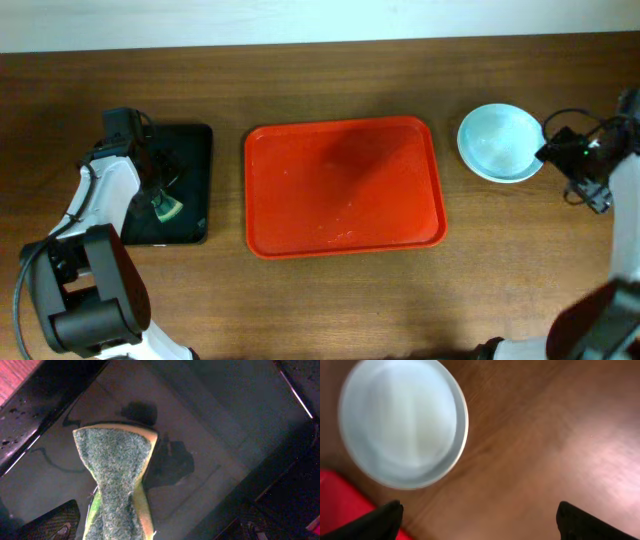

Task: Clean dirty plates on tray and stack at the side

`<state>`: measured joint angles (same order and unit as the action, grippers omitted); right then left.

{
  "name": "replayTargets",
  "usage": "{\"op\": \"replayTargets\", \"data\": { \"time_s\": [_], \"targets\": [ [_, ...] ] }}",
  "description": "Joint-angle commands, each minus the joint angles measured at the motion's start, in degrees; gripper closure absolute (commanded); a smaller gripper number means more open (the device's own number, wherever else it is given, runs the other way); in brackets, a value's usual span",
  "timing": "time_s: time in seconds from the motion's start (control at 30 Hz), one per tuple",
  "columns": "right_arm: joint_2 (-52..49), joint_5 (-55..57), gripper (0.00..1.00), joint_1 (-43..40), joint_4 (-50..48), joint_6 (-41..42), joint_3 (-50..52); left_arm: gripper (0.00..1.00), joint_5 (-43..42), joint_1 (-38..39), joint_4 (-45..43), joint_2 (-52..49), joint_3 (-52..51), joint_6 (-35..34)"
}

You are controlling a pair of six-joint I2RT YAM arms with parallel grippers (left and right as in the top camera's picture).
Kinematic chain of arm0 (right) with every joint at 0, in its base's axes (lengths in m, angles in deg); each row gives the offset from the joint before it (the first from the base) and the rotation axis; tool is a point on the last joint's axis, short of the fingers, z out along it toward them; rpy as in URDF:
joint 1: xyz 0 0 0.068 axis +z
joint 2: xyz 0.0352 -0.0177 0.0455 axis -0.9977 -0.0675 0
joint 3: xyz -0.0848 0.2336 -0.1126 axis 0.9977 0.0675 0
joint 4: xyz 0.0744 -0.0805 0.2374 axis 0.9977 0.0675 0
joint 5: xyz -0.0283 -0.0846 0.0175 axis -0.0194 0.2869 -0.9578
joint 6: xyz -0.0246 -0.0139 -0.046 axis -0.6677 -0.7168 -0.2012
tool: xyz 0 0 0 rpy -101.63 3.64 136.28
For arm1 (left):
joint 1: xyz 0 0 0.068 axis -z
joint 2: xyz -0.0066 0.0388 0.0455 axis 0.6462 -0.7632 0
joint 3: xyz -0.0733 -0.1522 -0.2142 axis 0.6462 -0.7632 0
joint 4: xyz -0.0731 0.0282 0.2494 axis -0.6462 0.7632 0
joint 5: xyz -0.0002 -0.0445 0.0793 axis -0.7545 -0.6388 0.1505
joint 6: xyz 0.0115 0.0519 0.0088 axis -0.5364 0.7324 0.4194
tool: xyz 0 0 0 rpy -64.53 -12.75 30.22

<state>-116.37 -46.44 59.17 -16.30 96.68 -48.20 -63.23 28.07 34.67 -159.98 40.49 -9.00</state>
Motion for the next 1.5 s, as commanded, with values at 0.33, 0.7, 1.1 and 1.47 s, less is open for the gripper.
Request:
{"op": "replayTargets", "data": {
  "time_s": [0.33, 0.7, 1.1, 1.47],
  "targets": [
    [28.48, 1.14, 0.01, 33.40, 13.20, 0.33, 12.83, 0.01, -0.46, 0.02, -0.11, 1.77, 0.96, 0.09],
    [28.70, 4.39, 0.01, 33.33, 12.63, 0.26, 14.53, 0.01, -0.46, 0.02, -0.11, 1.77, 0.96, 0.09],
    [87.89, -1.90, 0.02, 33.31, -23.82, -23.82, 52.87, 0.01, -0.46, 0.02, -0.11, 1.77, 0.96, 0.09],
    [90.95, -1.95, 0.01, 31.80, -52.78, -23.80, 75.10, 0.01, -0.46, 0.02, -0.11, 1.77, 0.96, 0.09]
  ]
}}
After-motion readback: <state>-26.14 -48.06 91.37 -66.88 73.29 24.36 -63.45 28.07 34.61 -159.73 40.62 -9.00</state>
